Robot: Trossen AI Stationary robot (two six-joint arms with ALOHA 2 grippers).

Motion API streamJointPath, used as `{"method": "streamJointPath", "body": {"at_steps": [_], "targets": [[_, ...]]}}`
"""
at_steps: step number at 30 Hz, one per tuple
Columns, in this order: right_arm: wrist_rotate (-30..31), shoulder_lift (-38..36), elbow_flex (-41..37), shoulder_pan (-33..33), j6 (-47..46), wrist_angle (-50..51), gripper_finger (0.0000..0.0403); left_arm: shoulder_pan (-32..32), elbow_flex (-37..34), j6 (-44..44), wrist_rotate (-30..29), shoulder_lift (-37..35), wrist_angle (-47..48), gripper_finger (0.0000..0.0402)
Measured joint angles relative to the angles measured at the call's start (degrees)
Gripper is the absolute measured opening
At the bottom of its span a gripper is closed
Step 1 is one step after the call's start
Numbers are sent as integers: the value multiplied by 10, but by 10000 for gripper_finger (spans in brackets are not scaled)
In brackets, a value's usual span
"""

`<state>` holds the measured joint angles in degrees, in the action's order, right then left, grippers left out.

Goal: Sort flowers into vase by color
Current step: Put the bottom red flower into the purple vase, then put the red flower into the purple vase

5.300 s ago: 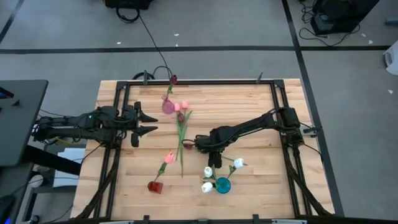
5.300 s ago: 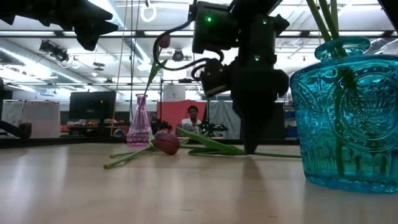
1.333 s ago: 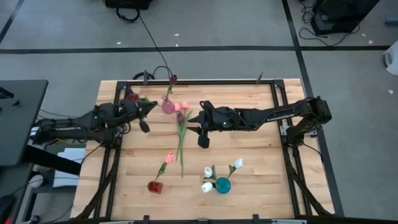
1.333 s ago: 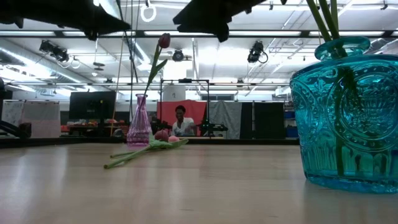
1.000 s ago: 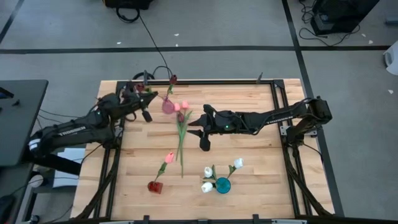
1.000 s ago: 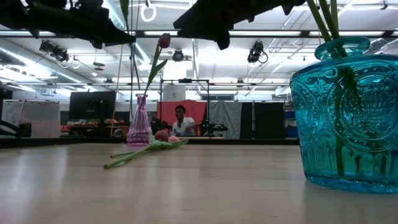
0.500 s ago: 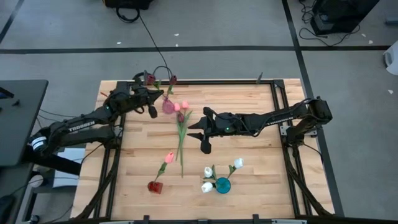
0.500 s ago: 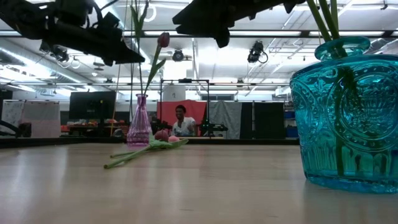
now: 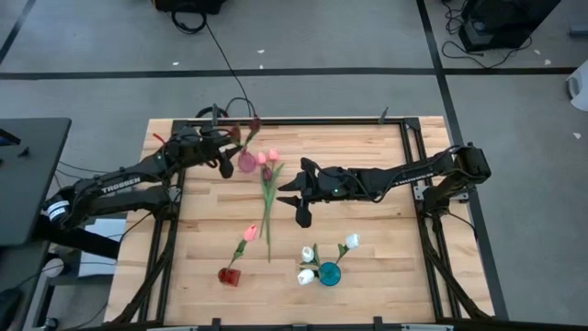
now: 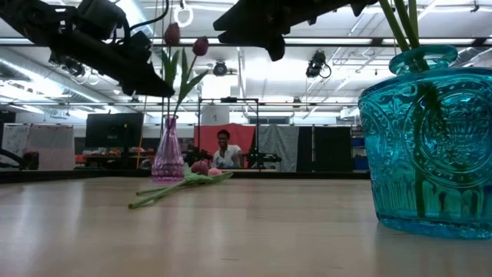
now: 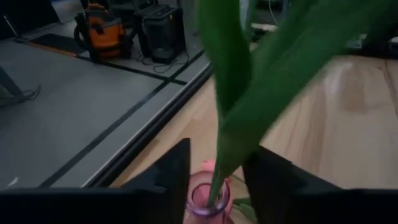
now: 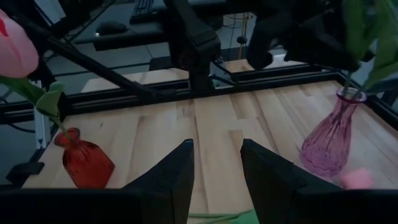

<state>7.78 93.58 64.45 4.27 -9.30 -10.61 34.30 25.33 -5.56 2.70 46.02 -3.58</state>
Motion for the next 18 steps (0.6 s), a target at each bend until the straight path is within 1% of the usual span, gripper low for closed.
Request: {"method": "streamJointPath", "body": {"at_steps": [3,6,9,12,15,18], "targets": [[26,0,0,0,-5,0,149,0,10,0,0,-9,29,185],[46,0,0,-1,-21,11,149,0,17,-2,0,-29,69,201],[58,0,0,-5,-26,29,147,0,17,0,0,-70,95,203],[82,0,0,-14,-53,44,146,-6,10,28,-7,-123,90,200],[85,0,0,-28,-80,42,146,-20,-3,48,-26,-168,97,198],[80,5,0,-38,-102,31,146,-35,-8,62,-61,-193,127,197]]}}
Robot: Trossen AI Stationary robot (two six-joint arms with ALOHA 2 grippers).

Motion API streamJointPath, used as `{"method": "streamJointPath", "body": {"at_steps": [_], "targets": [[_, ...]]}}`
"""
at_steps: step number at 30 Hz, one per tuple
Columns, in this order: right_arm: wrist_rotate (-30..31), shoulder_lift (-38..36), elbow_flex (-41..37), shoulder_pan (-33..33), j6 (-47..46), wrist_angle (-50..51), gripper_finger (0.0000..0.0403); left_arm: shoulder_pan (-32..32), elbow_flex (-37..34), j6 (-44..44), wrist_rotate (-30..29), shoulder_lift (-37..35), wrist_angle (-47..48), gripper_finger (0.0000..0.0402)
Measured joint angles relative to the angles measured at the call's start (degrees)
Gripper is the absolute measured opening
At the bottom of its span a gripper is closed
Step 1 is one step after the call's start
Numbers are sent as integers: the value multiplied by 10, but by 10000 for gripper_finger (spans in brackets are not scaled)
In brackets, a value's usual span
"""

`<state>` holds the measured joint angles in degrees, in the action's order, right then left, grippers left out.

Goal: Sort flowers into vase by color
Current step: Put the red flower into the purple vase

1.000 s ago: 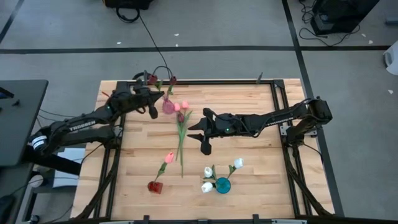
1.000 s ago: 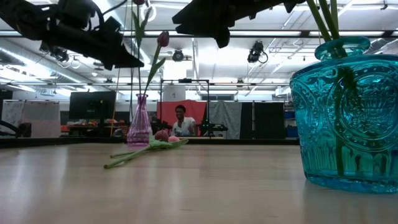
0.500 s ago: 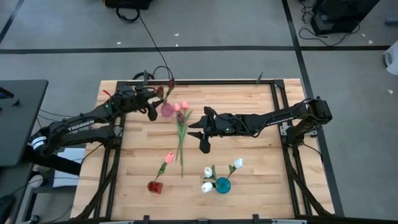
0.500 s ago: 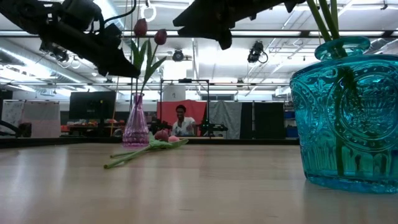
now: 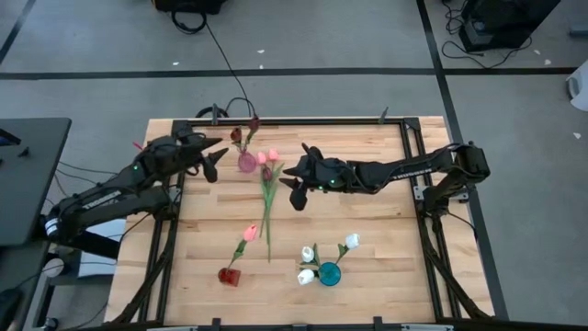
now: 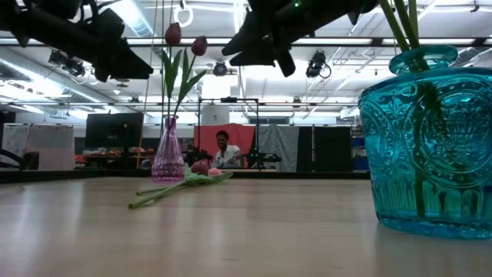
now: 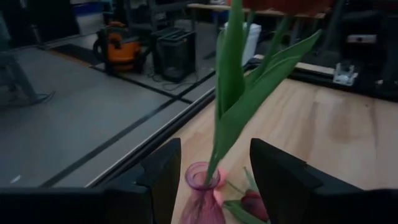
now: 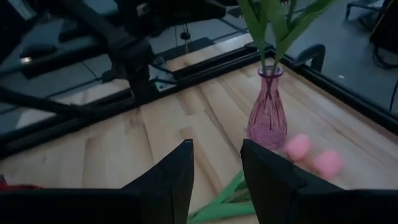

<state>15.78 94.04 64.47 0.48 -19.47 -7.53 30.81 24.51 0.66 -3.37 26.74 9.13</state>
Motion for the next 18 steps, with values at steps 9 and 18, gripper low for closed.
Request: {"method": "streamJointPath", "body": {"at_steps": [9,18], "targets": [[-40,111,77,-22,-35,42,145,-66,-1,28,-45,-16,11,197],[-2,253,266,-16,-75,254,145,-125,-2,27,-82,-18,12,197]]}}
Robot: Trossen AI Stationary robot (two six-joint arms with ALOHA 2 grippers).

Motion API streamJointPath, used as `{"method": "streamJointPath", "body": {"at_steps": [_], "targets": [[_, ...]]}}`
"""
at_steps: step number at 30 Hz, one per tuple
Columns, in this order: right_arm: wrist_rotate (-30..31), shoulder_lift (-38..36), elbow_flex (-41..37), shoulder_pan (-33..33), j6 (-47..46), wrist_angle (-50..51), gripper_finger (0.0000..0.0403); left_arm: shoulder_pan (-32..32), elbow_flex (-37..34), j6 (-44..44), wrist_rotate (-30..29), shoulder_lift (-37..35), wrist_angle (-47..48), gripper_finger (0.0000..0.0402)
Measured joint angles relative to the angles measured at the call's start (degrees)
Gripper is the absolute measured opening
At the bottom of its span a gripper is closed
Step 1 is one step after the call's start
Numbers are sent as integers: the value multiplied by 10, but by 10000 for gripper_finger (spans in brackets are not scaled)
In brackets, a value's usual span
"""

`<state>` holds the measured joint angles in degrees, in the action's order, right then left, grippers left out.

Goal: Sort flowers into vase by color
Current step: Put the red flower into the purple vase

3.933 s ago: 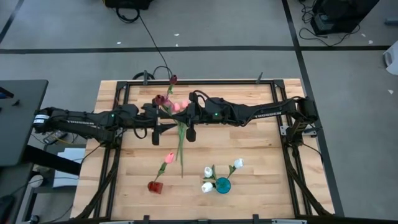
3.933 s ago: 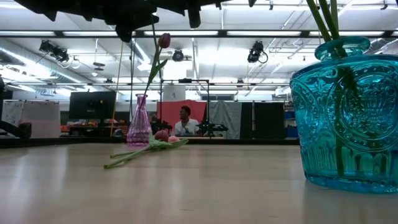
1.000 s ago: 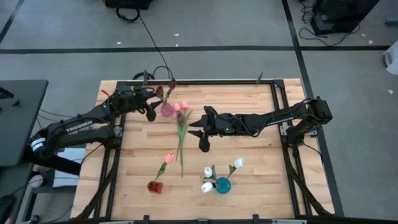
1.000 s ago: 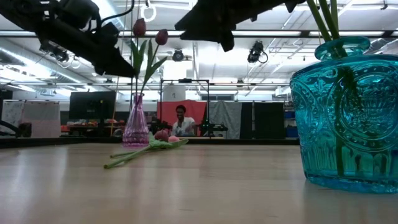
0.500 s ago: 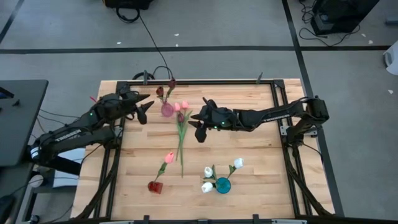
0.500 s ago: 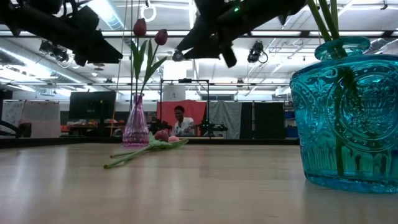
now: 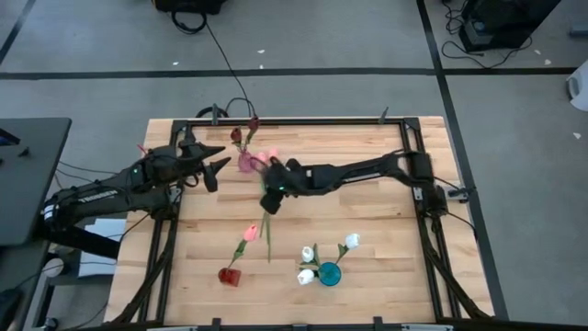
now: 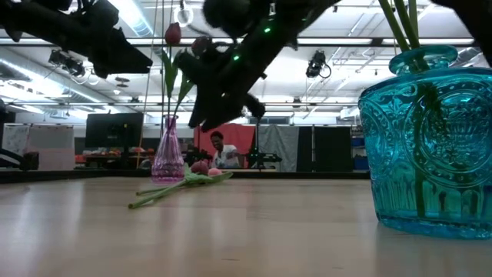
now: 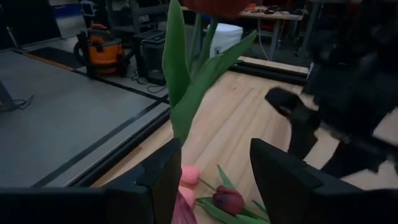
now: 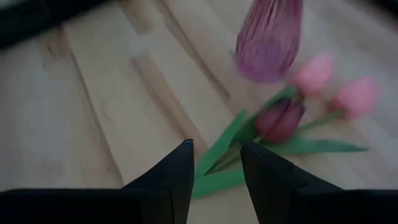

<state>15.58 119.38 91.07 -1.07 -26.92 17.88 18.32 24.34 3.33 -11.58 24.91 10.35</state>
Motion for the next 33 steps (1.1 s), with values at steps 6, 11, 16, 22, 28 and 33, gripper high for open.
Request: {"method": "streamJointPath", "body": {"at_steps": [6,11,16,22,28,33], "targets": [[3,84,107,17,-38,100,145,-1,0,14,-4,0,6,197],[24,137,174,29,-67,194,145,-1,0,14,-3,0,21,197],[16,173,204,34,-80,220,145,-1,0,15,-3,0,15,197],[2,174,200,36,-81,215,145,-2,0,15,-3,0,16,197],[-27,174,199,36,-87,213,121,-2,0,15,-3,0,16,197],[-67,172,203,40,-92,199,108,-2,0,18,12,0,16,197]]}}
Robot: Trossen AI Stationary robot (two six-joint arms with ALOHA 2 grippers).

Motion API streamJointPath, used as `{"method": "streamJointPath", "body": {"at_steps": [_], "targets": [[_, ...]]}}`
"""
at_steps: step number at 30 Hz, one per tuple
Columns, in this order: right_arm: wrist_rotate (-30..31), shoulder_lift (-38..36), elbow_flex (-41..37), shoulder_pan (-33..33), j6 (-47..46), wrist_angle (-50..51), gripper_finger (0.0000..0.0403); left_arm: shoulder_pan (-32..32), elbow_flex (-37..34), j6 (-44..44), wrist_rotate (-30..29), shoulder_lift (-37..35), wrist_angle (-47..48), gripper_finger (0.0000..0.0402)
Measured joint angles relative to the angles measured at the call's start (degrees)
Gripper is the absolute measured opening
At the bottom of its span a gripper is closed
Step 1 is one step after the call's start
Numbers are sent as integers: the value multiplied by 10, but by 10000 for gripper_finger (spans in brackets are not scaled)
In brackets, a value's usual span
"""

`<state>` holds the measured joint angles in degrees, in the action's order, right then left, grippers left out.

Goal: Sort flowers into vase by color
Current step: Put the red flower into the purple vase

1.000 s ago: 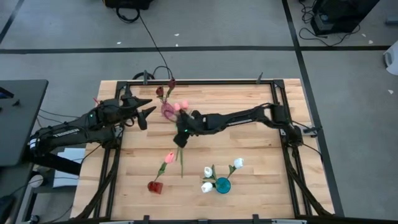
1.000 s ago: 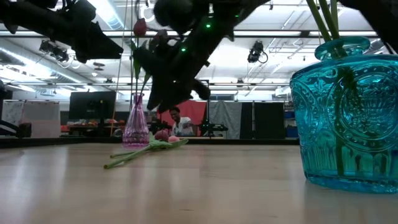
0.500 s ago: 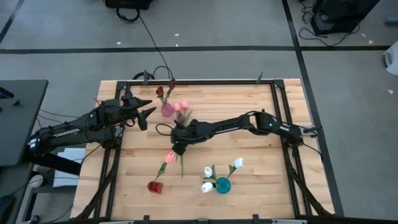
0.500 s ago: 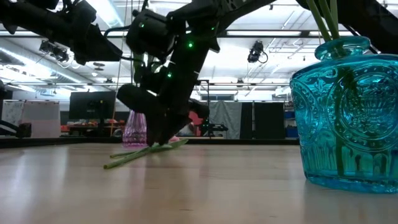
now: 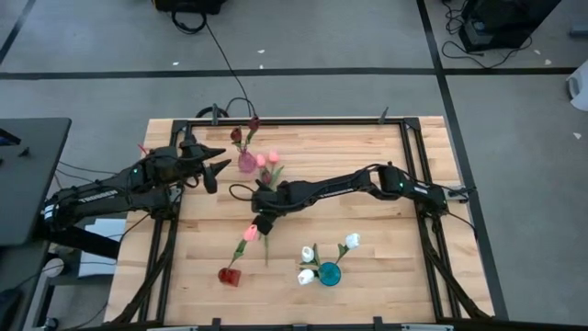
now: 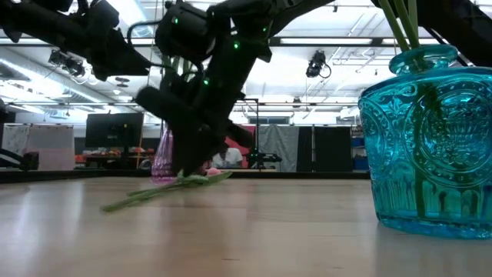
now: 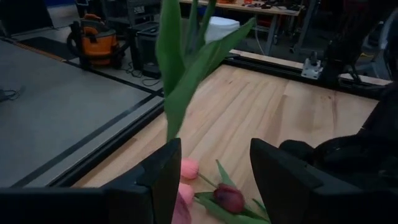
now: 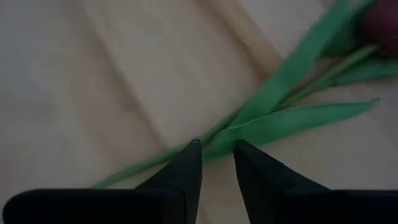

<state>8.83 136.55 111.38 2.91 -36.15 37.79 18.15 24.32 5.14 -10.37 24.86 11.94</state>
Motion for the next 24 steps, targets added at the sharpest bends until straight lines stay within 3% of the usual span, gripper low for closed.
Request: {"method": "streamJointPath", "body": {"at_steps": [7,15,19,24], "targets": [[-29,2,0,1,0,-16,107,0,0,29,67,0,2,197],[-18,2,0,-7,14,-11,111,0,0,31,82,0,4,197],[18,2,-1,-7,15,3,140,0,0,31,82,0,5,197],[7,2,-2,-13,-10,34,183,0,0,31,82,0,5,197]]}}
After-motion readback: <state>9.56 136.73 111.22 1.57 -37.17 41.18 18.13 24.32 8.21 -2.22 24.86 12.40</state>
